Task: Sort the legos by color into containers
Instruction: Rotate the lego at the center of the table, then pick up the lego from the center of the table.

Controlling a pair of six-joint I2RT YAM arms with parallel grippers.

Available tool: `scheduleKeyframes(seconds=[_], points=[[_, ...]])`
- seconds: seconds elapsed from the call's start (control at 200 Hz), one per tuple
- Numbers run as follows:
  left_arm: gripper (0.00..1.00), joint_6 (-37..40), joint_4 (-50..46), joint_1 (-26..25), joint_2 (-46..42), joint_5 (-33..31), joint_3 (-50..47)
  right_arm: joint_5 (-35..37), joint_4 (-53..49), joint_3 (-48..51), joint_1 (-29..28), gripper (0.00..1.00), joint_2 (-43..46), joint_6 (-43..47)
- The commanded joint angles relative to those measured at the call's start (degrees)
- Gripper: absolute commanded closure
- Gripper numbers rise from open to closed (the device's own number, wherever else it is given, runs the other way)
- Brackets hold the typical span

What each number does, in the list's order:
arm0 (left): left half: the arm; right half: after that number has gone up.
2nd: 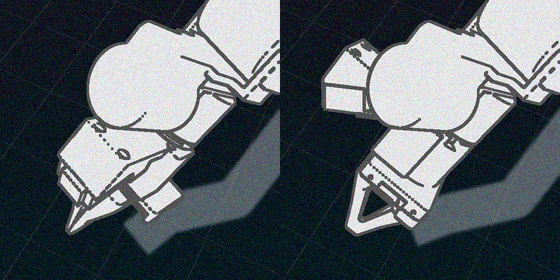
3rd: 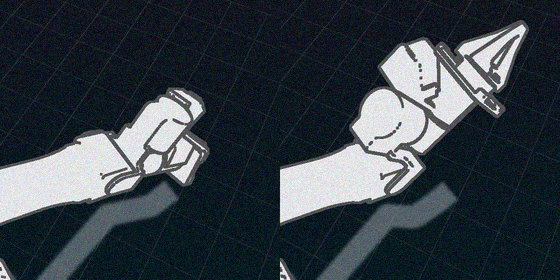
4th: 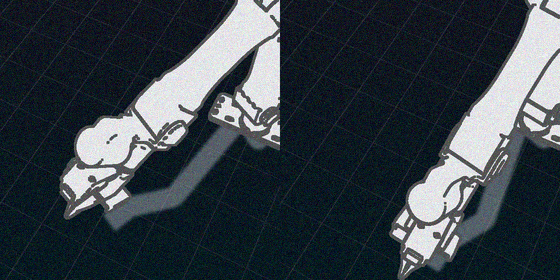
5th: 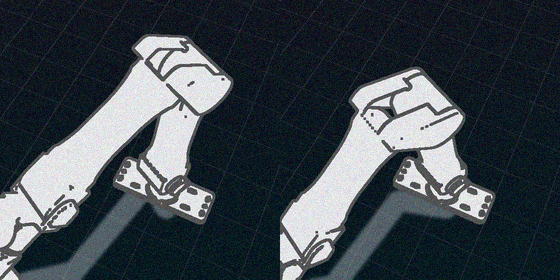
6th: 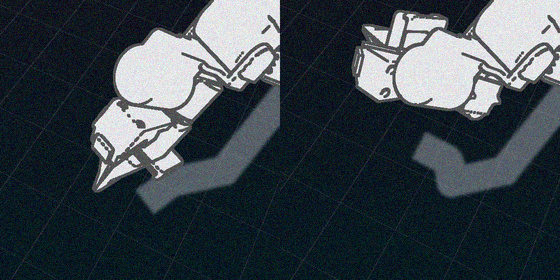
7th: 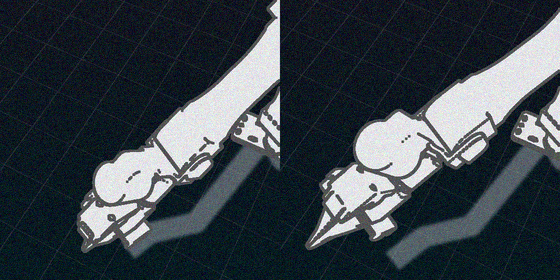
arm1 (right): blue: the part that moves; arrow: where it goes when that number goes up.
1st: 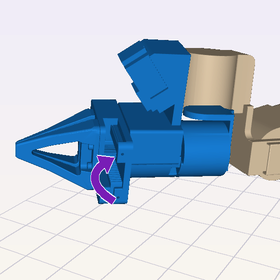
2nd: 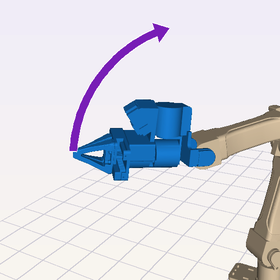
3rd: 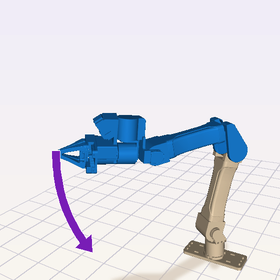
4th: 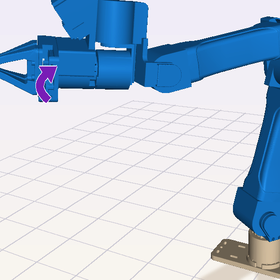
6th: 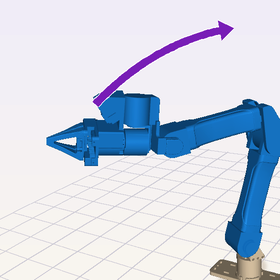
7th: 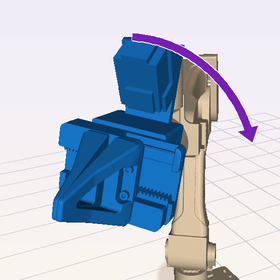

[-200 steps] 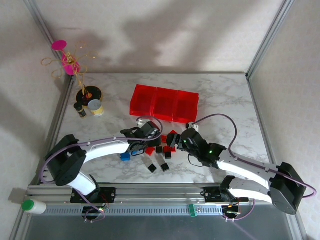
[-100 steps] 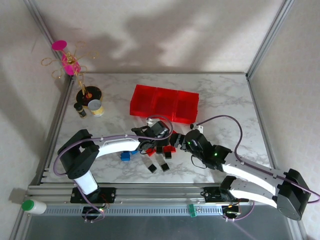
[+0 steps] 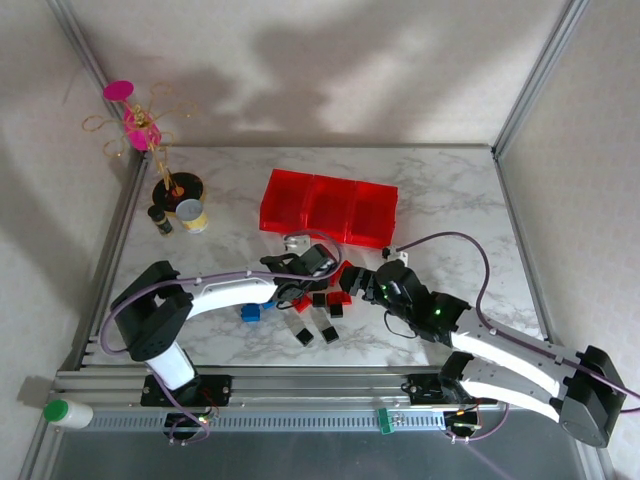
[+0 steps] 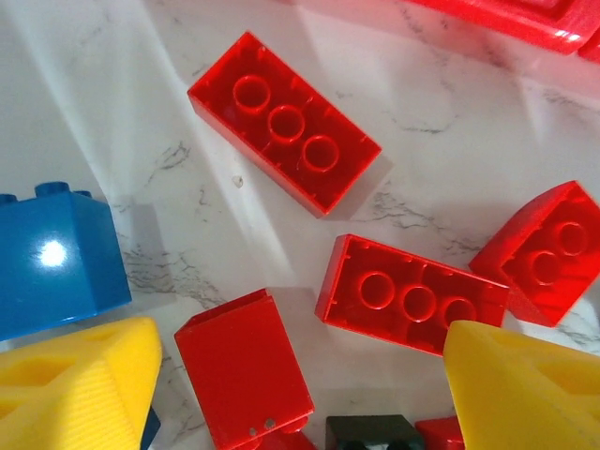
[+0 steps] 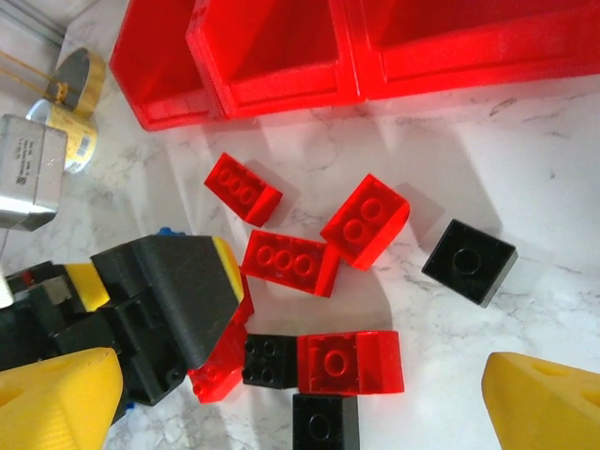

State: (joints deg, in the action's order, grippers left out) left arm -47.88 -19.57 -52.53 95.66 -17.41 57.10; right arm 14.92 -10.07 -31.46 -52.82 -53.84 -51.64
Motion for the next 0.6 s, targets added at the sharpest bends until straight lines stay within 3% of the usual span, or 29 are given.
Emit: scheduleKeyframes(seconds=[0.0, 0.591], points=[[0.24, -1.0, -1.7, -0.6, 2.4, -1.1, 0.3, -1.6, 0.6, -1.2, -0.2, 0.01, -0.6, 0.7], [0.53, 0.2, -2.2, -0.7, 4.9, -2.0, 0.8, -3.1, 1.1, -1.2, 0.3, 0.01, -2.3, 0.9]])
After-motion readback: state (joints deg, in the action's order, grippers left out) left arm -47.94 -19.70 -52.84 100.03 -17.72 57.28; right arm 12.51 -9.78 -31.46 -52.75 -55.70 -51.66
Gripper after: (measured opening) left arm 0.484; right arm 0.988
